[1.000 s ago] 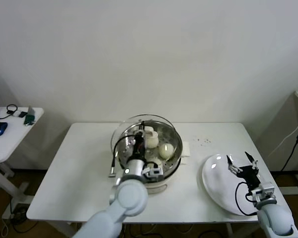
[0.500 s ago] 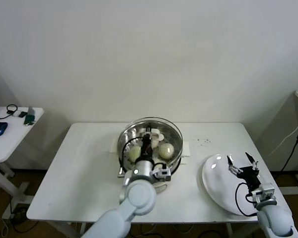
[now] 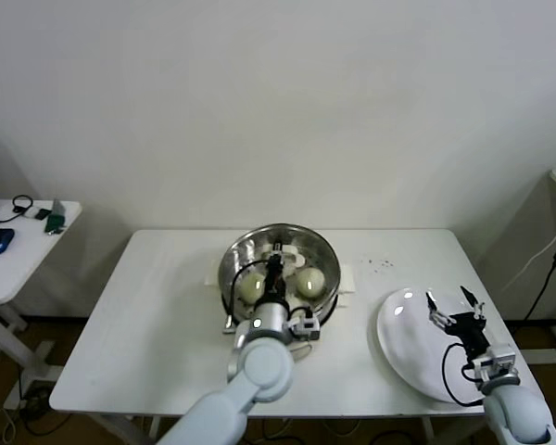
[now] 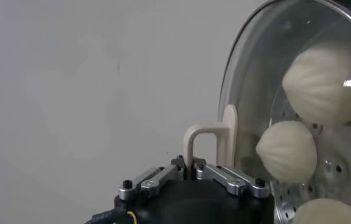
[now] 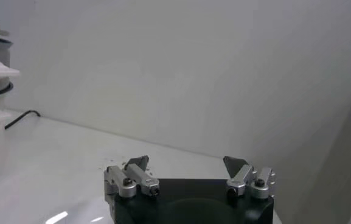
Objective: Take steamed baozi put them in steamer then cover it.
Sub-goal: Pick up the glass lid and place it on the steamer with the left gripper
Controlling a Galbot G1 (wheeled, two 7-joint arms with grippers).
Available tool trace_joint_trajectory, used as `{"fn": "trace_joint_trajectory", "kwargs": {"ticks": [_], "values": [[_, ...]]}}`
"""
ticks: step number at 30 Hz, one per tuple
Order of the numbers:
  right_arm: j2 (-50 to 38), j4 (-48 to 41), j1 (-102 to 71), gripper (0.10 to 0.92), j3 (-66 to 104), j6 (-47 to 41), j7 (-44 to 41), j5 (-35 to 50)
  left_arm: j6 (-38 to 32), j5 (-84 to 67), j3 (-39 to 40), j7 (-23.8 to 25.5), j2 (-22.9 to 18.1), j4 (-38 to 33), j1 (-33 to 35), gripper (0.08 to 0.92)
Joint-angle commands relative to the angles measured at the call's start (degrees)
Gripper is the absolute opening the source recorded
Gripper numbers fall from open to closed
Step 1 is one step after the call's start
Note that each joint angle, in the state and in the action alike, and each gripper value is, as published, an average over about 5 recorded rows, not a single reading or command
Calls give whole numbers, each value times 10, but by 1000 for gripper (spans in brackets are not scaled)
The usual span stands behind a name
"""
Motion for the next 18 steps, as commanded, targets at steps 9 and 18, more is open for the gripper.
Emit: {"fn": "trace_joint_trajectory", "kwargs": {"ticks": [9, 18], "values": [[4, 0, -1, 823, 4, 2, -6, -1, 16, 0, 3, -6, -4, 13, 2, 148], [4, 1, -1, 823, 5, 3, -7, -1, 14, -3, 4, -14, -6, 21, 1, 148]]}}
